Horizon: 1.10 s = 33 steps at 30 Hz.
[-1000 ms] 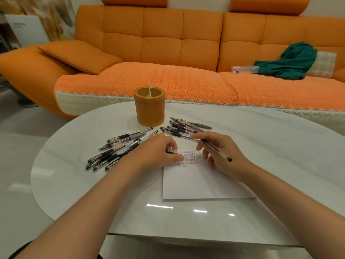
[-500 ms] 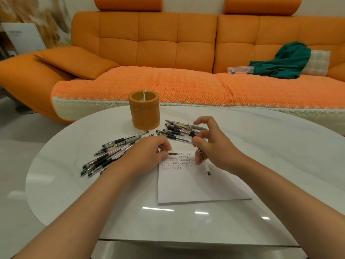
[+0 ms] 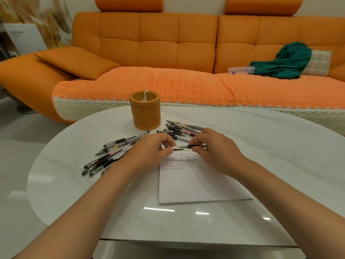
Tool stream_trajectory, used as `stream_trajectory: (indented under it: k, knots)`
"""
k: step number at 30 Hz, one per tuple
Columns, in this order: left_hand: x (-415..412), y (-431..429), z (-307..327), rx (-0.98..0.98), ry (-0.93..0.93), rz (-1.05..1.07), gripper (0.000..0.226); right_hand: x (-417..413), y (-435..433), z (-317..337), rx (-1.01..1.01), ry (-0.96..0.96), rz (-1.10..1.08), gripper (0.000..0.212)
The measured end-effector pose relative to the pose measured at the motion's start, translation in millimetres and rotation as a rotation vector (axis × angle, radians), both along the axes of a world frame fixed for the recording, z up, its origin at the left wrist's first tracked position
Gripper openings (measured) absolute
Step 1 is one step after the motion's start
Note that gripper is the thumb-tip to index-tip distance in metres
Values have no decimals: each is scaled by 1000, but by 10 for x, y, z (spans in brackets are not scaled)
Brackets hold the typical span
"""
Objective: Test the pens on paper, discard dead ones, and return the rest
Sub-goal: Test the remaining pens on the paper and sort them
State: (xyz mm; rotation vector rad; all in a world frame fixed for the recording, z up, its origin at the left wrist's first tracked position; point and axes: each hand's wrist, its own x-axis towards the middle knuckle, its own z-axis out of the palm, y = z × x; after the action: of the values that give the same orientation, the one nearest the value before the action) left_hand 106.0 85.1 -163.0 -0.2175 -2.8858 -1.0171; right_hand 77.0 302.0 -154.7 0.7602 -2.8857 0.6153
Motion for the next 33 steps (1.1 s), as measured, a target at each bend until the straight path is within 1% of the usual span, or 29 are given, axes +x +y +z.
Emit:
stream_trajectory:
  k: [5, 8, 10, 12, 16, 19, 22, 27, 29, 31, 32, 33]
  knots:
    - [40, 64, 28, 71, -47, -36, 8, 31, -55, -43, 6, 1, 66, 14]
    - [59, 127, 32, 179, -118, -49, 8, 84, -75, -56, 48, 14, 95, 19]
    - [74, 167, 39, 258, -179, -53, 8, 117, -71, -60, 87, 56, 122, 22]
    - [99, 207, 58, 339, -234, -53, 11, 118, -69, -65, 148, 147, 138, 33]
    - [127, 253, 93, 461, -330, -36, 12, 105, -105, -67, 252, 301, 117, 66]
    - [120, 262, 107, 492, -354, -20, 15, 111, -149, -75, 266, 349, 81, 74]
    - [118, 264, 122, 481, -346, -30, 18, 120, -163, -88, 246, 374, 64, 68]
    - [129, 241, 140, 457, -344, -79, 9, 126, -179, -105, 210, 356, 81, 60]
    - [112, 213, 146, 437, -300, -35, 6, 111, -169, -97, 169, 289, 102, 51]
    - [71, 158, 139, 415, -192, 59, 5, 77, -162, -97, 85, 149, 158, 27]
    - [47, 123, 136, 394, -119, 104, 6, 59, -167, -100, 32, 79, 178, 24]
    - [25, 87, 134, 356, -49, 135, 6, 35, -177, -113, -27, 30, 189, 28]
